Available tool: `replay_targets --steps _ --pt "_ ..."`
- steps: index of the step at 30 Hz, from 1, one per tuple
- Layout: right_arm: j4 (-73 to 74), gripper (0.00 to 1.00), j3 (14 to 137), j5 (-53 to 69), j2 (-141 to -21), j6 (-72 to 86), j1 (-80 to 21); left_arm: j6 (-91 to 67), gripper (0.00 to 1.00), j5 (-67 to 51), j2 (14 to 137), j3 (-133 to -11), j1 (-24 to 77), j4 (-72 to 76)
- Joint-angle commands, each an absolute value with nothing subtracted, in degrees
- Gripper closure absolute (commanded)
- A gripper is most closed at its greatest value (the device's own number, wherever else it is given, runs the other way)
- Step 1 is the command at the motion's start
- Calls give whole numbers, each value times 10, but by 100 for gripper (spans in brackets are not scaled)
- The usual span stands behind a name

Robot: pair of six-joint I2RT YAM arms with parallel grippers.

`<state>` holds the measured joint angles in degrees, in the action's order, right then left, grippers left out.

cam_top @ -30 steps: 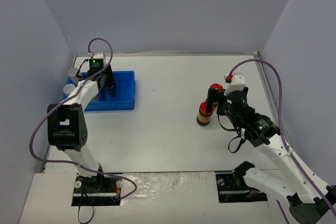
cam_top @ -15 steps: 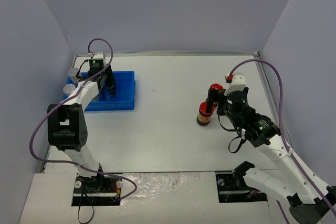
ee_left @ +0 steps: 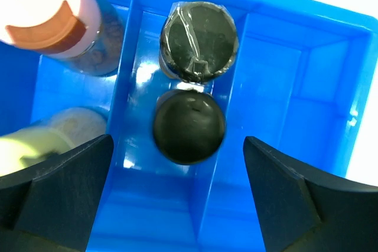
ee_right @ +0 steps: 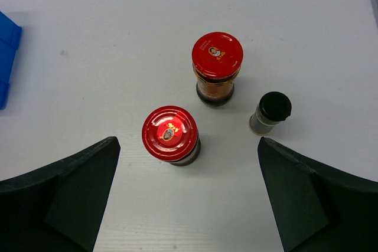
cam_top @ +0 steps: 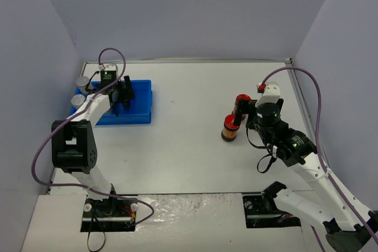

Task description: Organize the condiment bottles

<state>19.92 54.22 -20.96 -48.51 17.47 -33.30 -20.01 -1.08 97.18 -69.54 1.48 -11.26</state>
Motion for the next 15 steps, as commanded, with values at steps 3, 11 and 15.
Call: replay_targets --steps 3,11,15 --pt "203 0 580 -337 -503 228 -322 -219 6 -22 869 -738 20 -147" --pt "259 0 591 -327 -583 283 -249 -215 3 -65 765 -734 38 -229" --pt "260 0 575 -278 -620 288 -184 -198 3 -86 713 -720 57 -276"
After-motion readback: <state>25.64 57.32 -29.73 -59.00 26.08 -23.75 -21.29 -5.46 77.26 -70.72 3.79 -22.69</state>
